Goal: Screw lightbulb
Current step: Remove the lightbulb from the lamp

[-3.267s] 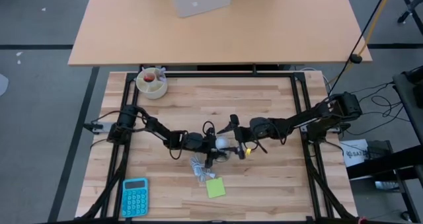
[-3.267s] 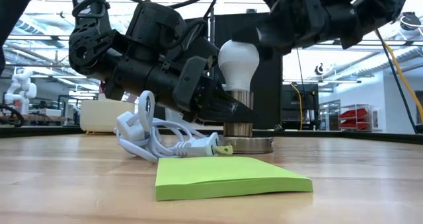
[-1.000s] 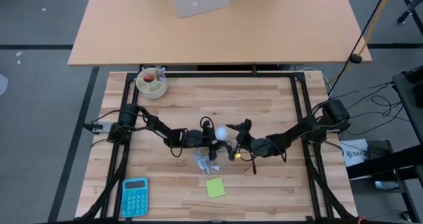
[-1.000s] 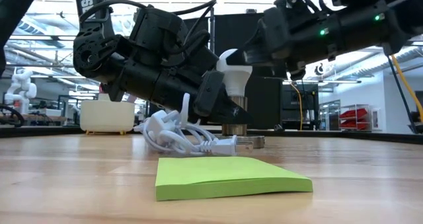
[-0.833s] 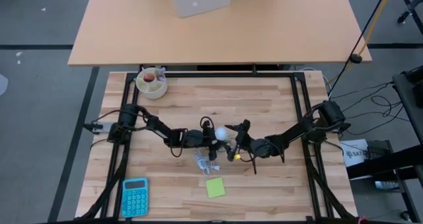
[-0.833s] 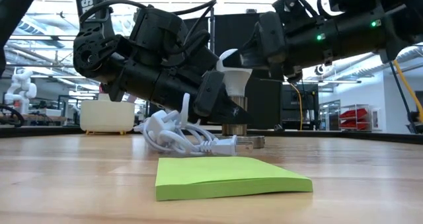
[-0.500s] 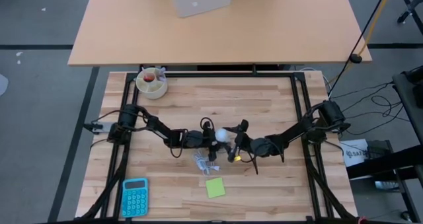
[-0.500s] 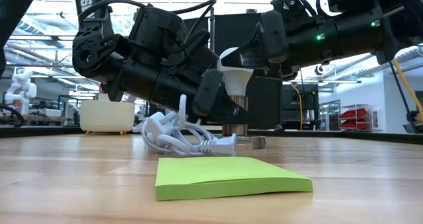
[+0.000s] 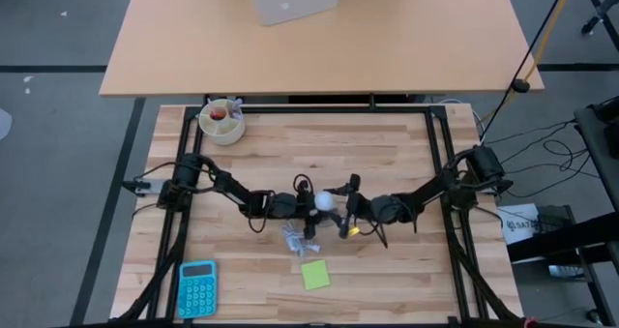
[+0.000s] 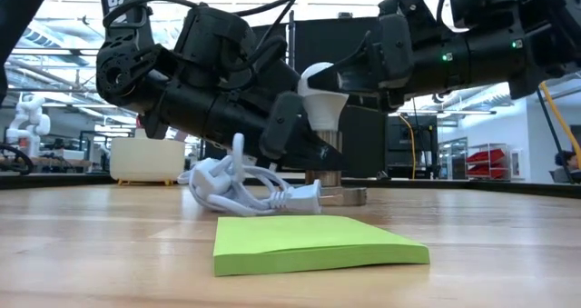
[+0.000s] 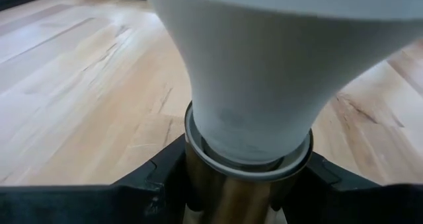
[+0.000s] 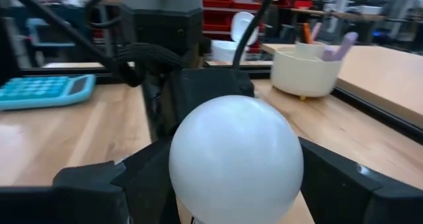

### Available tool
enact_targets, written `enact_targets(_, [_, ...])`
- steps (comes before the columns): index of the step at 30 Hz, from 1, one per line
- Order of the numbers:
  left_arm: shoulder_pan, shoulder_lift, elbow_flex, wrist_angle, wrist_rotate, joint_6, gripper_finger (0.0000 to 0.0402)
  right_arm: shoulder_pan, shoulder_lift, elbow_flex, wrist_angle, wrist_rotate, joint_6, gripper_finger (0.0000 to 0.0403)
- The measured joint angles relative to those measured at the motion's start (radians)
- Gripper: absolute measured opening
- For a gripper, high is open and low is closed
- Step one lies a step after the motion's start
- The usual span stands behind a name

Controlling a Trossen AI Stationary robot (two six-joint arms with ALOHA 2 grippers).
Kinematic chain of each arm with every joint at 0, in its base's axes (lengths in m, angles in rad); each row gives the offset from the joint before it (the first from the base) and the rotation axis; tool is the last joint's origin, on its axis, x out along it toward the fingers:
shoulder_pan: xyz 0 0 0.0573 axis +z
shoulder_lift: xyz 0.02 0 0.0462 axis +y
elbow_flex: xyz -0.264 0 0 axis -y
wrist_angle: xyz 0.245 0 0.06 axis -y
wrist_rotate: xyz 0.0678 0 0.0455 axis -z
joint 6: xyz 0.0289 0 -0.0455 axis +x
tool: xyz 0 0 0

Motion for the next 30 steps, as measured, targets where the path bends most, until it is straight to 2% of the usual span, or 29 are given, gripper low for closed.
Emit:
enact_targets(5, [-0.005,0.0,0.0,0.0,0.014,0.011,0.0181,-0.027,-0.002,-0.016,0.022,-0.121,-0.001,0.028])
enact_targets(13, [-0.031,-0.001,-0.003,0.003,0.016,0.037,0.0181,-0.084,-0.003,-0.019,0.019,-0.377,-0.003,0.0284])
enact_targets(21, [-0.035,-0.002,-0.001,0.004,0.106,0.055,0.0181,-0.151,-0.002,-0.014,0.013,-0.686,-0.01,0.0285])
enact_targets(30, [-0.031,-0.002,0.005,0.003,0.154,0.047,0.0181,-0.247,0.001,-0.006,0.015,-0.943,-0.011,0.0285])
